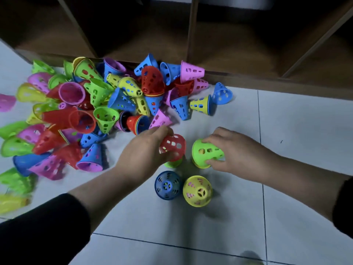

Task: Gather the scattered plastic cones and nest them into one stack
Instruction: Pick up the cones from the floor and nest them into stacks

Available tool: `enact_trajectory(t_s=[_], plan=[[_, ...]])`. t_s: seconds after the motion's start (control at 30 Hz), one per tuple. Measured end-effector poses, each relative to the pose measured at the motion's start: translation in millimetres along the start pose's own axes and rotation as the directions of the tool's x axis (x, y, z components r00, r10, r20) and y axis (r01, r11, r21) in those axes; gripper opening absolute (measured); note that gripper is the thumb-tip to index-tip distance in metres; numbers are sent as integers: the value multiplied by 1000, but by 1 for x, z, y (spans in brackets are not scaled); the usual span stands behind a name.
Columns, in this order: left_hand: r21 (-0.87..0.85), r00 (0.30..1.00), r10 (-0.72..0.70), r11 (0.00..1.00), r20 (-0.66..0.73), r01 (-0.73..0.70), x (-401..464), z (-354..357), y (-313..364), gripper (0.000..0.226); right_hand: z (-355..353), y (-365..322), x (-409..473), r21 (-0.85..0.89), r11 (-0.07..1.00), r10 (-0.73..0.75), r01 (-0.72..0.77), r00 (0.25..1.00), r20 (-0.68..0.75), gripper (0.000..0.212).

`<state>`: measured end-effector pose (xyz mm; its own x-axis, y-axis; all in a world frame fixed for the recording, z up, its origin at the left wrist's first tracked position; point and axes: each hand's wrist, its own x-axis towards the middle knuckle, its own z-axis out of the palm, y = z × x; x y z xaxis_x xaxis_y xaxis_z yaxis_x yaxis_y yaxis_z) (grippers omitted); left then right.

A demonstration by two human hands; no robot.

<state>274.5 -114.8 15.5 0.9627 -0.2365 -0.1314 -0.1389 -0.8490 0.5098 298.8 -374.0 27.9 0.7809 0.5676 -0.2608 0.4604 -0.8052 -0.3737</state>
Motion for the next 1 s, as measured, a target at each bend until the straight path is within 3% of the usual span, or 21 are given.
enact_trajectory(t_s=[0.07, 0.13, 0.2, 0.33, 0.6, 0.8, 0.9, 1.0], plan=[[159, 996, 17, 987, 86, -31, 4, 16, -1, 52, 14, 2, 7, -107, 994, 16, -7, 997, 81, 60], [184, 978, -44, 983, 204, 6, 7, 29, -3, 58, 23, 4, 11, -162, 986, 61, -38, 989, 137, 73], [151, 962, -89, 987, 259, 50, 9, 33, -8, 65, 25, 7, 15, -69, 992, 114, -109, 991, 76, 79], [103, 972, -122, 989, 199, 103, 16, 32, -20, 55, 27, 38, 42, 205, 952, 246, -226, 966, -81, 42], [34, 986, -130, 991, 106, 127, 29, 26, -21, 47, 29, 66, 117, 472, 776, 441, -419, 895, 69, 31], [-1, 995, -89, 996, 54, 89, 37, 26, -19, 48, 36, 61, 121, 639, 676, 569, -367, 811, -136, 17], [14, 1000, -20, 1000, -8, 20, 52, 27, -10, 59, 24, 49, 112, 705, 649, 516, -285, 846, -133, 21], [52, 998, 55, 997, -10, -55, 76, 32, 5, 81, 10, 21, 101, 860, 475, 378, -186, 926, -8, 16]])
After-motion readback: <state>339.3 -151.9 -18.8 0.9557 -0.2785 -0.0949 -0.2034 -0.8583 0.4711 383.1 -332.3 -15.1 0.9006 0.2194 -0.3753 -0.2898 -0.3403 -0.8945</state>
